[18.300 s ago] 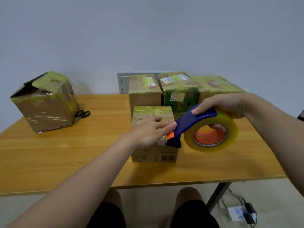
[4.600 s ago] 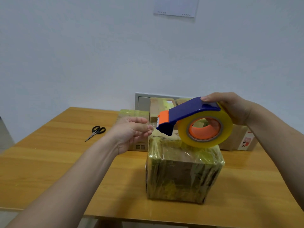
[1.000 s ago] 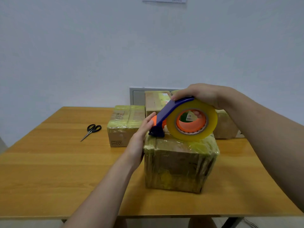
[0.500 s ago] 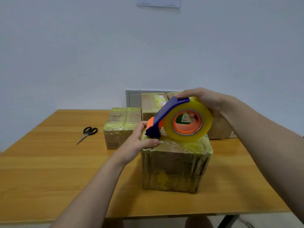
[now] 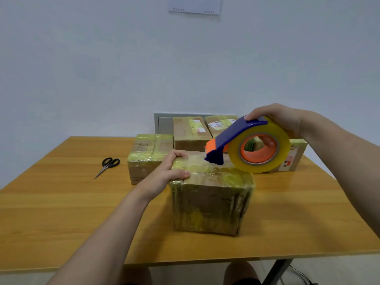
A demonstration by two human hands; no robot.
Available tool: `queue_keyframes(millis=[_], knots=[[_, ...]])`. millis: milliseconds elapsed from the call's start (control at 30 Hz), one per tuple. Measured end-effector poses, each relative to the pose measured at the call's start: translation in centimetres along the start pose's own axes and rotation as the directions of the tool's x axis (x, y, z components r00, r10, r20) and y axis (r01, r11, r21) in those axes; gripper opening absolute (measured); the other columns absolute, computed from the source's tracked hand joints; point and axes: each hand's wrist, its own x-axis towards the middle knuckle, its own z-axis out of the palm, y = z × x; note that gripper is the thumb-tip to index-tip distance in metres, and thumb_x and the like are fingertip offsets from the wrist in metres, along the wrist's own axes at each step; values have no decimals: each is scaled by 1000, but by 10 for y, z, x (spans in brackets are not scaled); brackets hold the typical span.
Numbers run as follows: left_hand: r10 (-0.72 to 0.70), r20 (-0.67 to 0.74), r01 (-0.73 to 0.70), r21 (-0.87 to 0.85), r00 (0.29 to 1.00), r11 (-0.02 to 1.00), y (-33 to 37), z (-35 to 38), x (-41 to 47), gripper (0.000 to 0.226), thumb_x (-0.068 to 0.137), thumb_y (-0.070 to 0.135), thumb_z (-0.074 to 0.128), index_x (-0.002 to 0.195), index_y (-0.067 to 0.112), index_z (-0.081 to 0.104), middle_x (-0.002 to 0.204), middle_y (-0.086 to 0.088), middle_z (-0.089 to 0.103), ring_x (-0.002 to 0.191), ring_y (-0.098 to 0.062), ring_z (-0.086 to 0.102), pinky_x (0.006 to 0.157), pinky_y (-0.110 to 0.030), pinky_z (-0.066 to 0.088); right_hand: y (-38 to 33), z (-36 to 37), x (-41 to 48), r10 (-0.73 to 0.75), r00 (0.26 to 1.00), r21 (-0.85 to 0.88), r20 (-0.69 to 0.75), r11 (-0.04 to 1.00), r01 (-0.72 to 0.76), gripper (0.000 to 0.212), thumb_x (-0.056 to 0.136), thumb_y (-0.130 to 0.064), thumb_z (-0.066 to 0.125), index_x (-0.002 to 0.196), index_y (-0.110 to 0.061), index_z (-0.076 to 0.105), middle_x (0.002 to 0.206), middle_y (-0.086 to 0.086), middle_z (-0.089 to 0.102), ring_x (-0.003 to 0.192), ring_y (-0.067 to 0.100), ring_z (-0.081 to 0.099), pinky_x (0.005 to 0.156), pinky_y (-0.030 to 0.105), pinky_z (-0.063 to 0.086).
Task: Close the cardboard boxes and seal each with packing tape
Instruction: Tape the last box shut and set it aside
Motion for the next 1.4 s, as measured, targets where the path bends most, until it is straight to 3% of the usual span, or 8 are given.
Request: queue_keyframes(millis=[167, 333, 467, 800, 967, 1100, 1233, 1400], knots=[[-95, 15, 89, 216, 995, 972, 16, -6, 4, 58, 72, 45, 69, 127, 36, 50, 140, 8, 43, 124, -15, 50, 83, -23, 45, 10, 1, -3, -63, 997, -128, -38, 990, 58, 47, 76, -52, 74, 101, -12, 75, 97, 14, 77, 78, 27, 72, 82, 44, 56], [62, 36, -68, 766, 997, 639, 55, -1, 18, 92, 65, 81, 73, 144, 44, 40, 167, 13, 23, 153, -16, 24, 122, -53, 29, -7, 15, 6, -91, 994, -307, -57, 949, 69, 45, 84, -58, 70, 100, -16, 76, 94, 6, 79, 85, 25, 75, 86, 43, 59], [-51, 169, -111, 817, 984, 566, 53, 20, 37, 146, 45, 99, 70, 162, 44, 4, 172, 11, 19, 159, -18, 16, 126, -64, 7, -4, 15, 6, -77, 994, -237, -83, 970, 56, 46, 81, -58, 70, 106, -19, 72, 100, 8, 78, 90, 28, 74, 88, 46, 59], [-154, 134, -52, 892, 979, 448, 52, -9, 20, 118, 43, 93, 66, 144, 42, 34, 134, 11, 40, 129, -20, 36, 114, -52, 36, -6, 18, 2, -96, 993, -85, 69, 991, 102, 57, 76, -51, 71, 114, -9, 71, 108, 17, 76, 90, 31, 71, 86, 46, 56], [-178, 71, 19, 888, 981, 460, 46, -37, -8, 129, 45, 87, 68, 155, 42, 20, 157, 9, 30, 144, -24, 26, 120, -56, 28, -18, 34, 15, -150, 984, -39, 100, 987, 154, 59, 73, -52, 76, 112, -9, 72, 105, 16, 75, 87, 31, 70, 85, 45, 55], [-221, 6, 105, 868, 975, 486, 43, -60, -24, 127, 47, 88, 67, 155, 49, 13, 161, 9, 24, 148, -24, 22, 120, -58, 27, -16, 28, 11, -162, 984, 30, 76, 987, 160, 30, 88, -43, 66, 93, -13, 70, 74, 5, 72, 60, 20, 66, 58, 29, 55], [-252, 33, 88, 885, 967, 457, 49, -51, -22, 131, 44, 87, 64, 157, 46, 14, 163, 10, 22, 150, -24, 17, 121, -58, 23, -6, 24, 8, -197, 980, -82, 11, 977, 197, 38, 76, -53, 70, 90, -17, 76, 87, 11, 76, 73, 25, 69, 78, 41, 55], [-342, 14, 112, 931, 940, 349, 60, -38, -7, 139, 40, 91, 65, 159, 42, 11, 165, 7, 20, 151, -28, 20, 122, -63, 18, 5, 28, 2, -212, 976, -204, -47, 959, 198, 35, 96, -40, 63, 74, -15, 73, 74, 10, 73, 63, 22, 66, 75, 40, 51]])
